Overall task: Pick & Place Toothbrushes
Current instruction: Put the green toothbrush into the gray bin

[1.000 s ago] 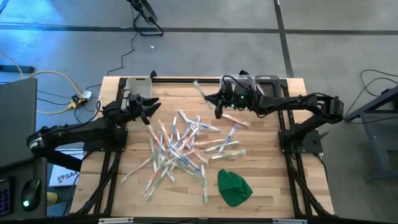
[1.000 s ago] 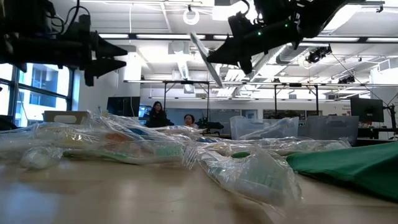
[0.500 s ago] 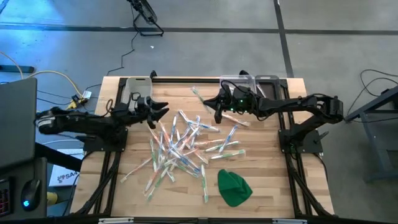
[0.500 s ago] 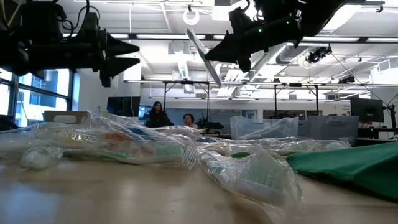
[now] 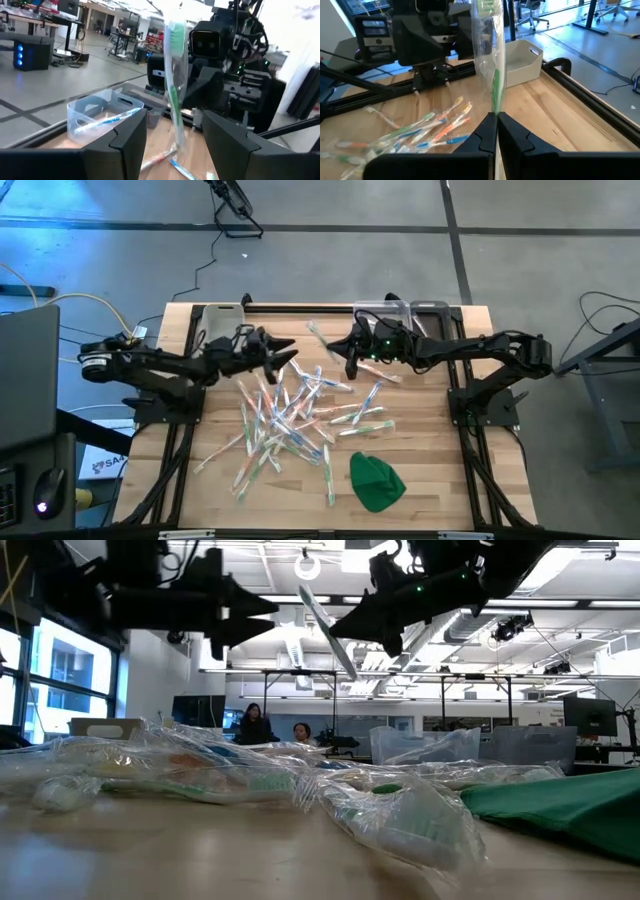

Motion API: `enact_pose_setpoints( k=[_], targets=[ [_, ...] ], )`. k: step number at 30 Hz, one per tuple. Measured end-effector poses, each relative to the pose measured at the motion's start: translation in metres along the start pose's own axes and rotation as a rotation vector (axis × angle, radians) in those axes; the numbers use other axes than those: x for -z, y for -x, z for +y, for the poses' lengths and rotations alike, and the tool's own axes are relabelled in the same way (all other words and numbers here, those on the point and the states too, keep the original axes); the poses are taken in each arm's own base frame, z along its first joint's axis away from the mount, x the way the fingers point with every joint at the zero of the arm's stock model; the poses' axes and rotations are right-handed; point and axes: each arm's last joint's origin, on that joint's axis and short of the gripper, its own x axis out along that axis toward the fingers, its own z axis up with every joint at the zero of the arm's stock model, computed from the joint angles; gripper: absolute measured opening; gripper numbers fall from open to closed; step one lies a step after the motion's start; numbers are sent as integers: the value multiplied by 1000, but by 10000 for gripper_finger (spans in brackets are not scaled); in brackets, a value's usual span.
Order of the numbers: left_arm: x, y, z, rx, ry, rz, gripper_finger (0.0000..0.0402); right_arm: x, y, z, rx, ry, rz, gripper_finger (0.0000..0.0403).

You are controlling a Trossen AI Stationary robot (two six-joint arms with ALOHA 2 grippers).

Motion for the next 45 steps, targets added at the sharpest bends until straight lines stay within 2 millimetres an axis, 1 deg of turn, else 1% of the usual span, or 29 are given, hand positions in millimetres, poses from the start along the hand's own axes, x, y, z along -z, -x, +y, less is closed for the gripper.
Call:
enact_pose_setpoints(
  k=[5,10,17,21,30,36,40,45],
  targets=[
    [-14,-21,-4,-12,-50,43,187,1,0,-1,5,43,7,3],
    [-25,-33,-8,-24,-70,94,187,-1,0,-6,24,66,-6,3],
    [-28,-36,-9,-29,-69,107,187,-7,1,-4,-11,85,-62,3],
    [-32,-37,-10,-19,-88,64,187,-9,1,-1,-67,87,-77,3],
    [-32,-37,-10,-2,-119,66,187,-7,0,7,-93,91,-68,3],
    [-26,-43,-10,58,-117,51,187,-6,0,7,-82,105,-64,3],
    [-17,-49,-8,70,-62,34,187,-5,0,7,-81,106,-51,3],
    [-13,-53,-7,94,-49,1,187,-4,0,7,-79,104,-38,3]
  ],
)
